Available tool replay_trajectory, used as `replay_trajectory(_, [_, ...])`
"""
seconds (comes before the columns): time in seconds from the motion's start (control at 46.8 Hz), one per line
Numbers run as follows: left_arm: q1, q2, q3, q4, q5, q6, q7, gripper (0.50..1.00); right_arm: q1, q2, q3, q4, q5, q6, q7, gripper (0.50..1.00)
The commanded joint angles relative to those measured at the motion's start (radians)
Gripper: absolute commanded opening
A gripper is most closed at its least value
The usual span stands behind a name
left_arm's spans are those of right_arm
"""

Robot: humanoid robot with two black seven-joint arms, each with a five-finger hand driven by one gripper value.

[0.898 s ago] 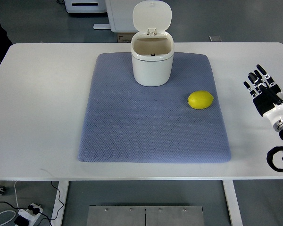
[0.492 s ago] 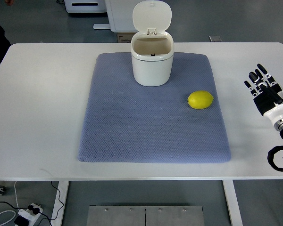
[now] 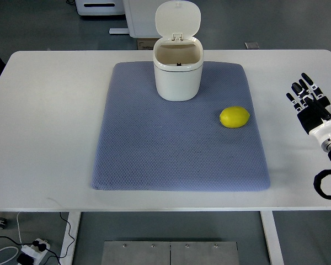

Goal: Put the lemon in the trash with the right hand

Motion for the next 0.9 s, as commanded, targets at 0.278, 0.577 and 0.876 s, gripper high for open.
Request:
replay_trajectory(0.278, [0.001, 0.000, 0.000, 0.000, 0.000, 0.000, 0.000, 1.000, 0.008, -0.019, -0.001, 0.000, 0.002, 0.000, 0.008, 1.000])
replay_trajectory(0.577, [-0.001, 0.000, 0.000, 0.000, 0.000, 0.000, 0.000, 1.000, 0.011, -0.036, -0.006, 0.000, 0.003, 0.003, 0.014, 1.000])
replay_trajectory(0.876, [-0.001, 0.000, 0.000, -0.001, 0.000, 0.000, 0.000, 1.000, 0.020, -0.046, 0.000, -0.001, 0.005, 0.095, 0.015, 1.000])
